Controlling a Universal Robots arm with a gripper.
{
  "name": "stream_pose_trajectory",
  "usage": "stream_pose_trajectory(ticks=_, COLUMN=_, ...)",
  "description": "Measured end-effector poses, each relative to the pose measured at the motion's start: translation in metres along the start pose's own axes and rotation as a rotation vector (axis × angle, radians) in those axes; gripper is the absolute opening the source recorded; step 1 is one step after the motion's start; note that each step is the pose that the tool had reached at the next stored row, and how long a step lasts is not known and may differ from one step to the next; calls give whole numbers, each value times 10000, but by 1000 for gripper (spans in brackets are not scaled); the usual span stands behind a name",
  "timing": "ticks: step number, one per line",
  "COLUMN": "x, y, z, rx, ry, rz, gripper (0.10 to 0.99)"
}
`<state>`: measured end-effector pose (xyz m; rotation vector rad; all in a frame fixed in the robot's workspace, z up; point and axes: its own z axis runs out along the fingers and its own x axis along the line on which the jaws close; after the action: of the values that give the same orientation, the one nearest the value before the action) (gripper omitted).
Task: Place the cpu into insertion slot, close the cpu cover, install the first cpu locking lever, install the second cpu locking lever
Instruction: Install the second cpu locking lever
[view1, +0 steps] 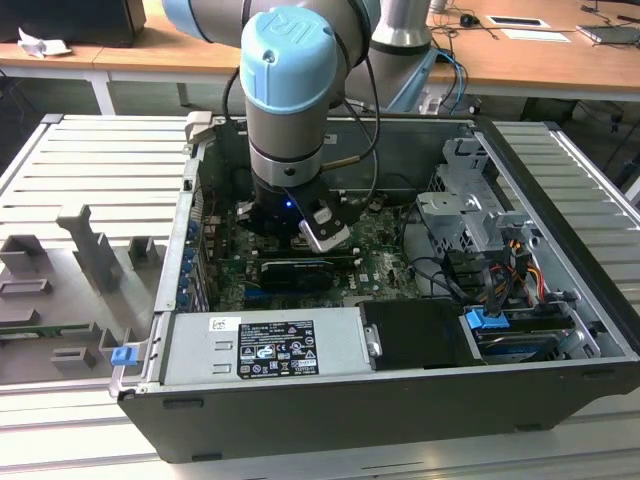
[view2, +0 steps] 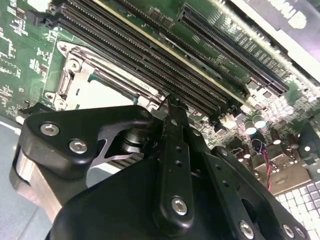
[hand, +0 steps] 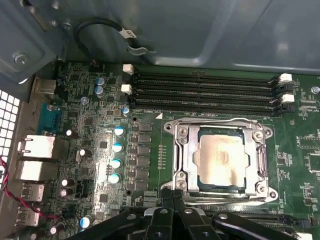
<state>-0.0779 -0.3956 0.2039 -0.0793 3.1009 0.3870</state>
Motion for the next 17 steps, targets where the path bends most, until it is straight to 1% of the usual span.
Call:
stream_pose_trajectory(ticks=1, x=2, y=-3, z=12, rx=-158, ry=-8, rz=2, gripper=106)
stream_pose_trajectory(ticks=6, x=8, y=-21, z=80, rx=-360, ry=-19, rz=3, gripper=106)
stream_pose_trajectory(ticks=8, x=17, y=-24, z=93, rx=-472, ry=-22, rz=2, gripper=106)
stream_pose_trajectory(ticks=10, x=20, y=-21, z=88, rx=-492, ry=-28, rz=4, gripper=106)
stream_pose_trajectory(ticks=11, x=19, y=-15, z=70, rx=-499, ry=-31, rz=3, gripper=106)
stream_pose_trajectory(ticks=14, x=20, y=8, z=-26, rx=-490, ry=-26, rz=4, gripper=106)
stream_pose_trajectory(ticks=17, x=24, y=9, z=-29, rx=-490, ry=-27, rz=4, gripper=106)
